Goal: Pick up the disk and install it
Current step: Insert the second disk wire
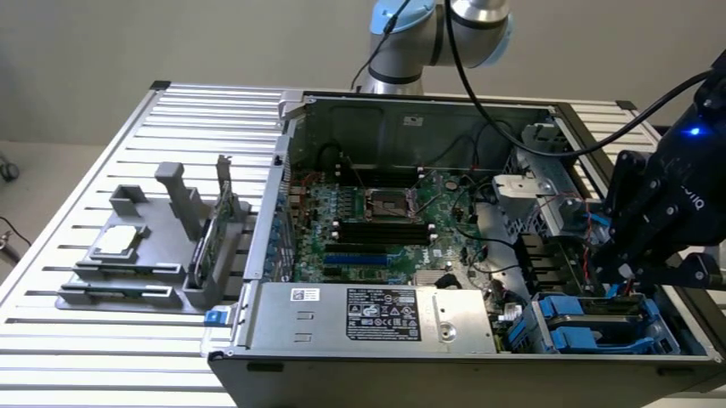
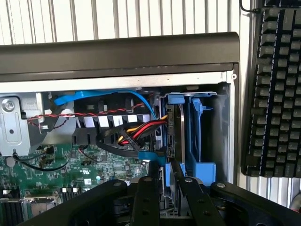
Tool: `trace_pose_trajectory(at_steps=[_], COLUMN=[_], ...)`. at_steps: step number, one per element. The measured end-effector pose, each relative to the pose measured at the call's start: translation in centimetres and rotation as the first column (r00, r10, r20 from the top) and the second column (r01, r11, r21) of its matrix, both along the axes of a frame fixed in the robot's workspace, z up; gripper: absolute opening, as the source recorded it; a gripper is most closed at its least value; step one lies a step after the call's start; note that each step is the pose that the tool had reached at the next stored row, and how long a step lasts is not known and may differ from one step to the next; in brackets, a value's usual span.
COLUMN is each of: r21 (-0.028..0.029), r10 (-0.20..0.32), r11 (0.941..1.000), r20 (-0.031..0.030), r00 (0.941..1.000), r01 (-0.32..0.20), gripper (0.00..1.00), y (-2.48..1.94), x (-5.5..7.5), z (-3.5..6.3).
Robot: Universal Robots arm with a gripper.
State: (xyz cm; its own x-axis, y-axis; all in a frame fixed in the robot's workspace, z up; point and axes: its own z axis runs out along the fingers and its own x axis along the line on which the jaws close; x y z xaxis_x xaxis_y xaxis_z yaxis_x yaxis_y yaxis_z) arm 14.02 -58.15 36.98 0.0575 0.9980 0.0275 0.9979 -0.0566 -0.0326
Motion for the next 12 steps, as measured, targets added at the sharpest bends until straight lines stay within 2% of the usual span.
trace_pose_trajectory(at_steps=[12], r21=[-0.004], r10=[0.006], r11=[1.0], r20=[0.0], r00=[1.0], r01=[-0.006], gripper=[0.25], y=[0.34], x=[0.3], z=[-0.43])
